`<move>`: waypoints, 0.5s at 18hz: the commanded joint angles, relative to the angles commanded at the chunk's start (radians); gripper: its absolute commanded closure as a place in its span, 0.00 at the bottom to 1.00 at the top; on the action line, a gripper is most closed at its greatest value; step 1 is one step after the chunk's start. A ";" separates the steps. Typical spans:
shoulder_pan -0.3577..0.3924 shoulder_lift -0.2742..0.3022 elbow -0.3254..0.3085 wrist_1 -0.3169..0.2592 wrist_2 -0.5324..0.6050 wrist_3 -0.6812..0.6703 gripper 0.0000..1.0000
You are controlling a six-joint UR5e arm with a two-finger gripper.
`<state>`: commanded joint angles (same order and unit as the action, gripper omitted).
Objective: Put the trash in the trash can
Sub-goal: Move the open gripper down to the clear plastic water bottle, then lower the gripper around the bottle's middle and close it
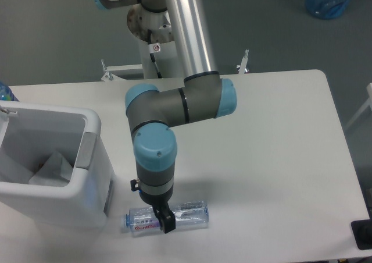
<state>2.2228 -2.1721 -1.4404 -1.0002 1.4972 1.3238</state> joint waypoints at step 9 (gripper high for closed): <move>-0.028 -0.054 0.021 0.014 0.028 -0.032 0.00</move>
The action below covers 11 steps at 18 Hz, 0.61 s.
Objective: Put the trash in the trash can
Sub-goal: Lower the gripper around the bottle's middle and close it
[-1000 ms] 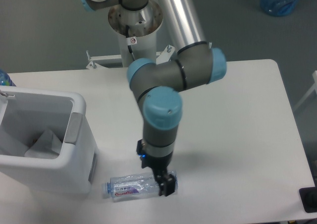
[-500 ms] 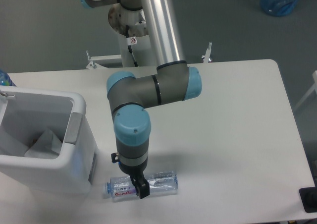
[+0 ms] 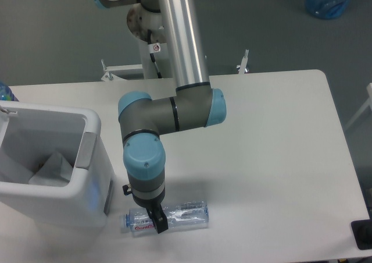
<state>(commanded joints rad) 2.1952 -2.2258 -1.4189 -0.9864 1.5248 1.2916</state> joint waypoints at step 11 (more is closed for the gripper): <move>-0.009 -0.035 0.002 0.011 0.014 -0.006 0.00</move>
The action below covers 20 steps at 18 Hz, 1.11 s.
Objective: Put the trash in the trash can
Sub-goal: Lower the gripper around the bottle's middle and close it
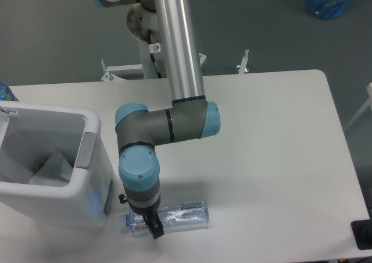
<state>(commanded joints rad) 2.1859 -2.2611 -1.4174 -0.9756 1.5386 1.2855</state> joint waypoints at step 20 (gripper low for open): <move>-0.020 -0.026 0.028 0.021 0.029 -0.071 0.18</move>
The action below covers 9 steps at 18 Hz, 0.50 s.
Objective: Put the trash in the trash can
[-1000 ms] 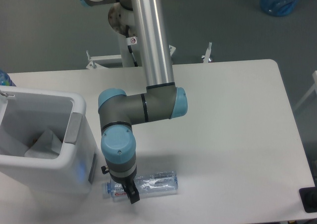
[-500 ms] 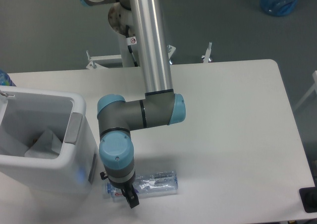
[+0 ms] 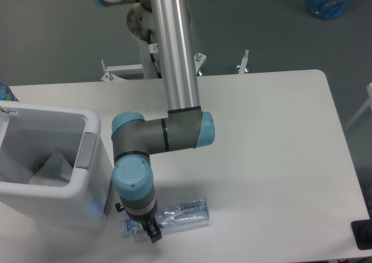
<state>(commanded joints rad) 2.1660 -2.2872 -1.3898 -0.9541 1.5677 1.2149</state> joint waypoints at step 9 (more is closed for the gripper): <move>-0.002 0.002 -0.002 0.000 0.000 0.000 0.28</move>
<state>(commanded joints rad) 2.1644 -2.2856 -1.3913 -0.9541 1.5677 1.2149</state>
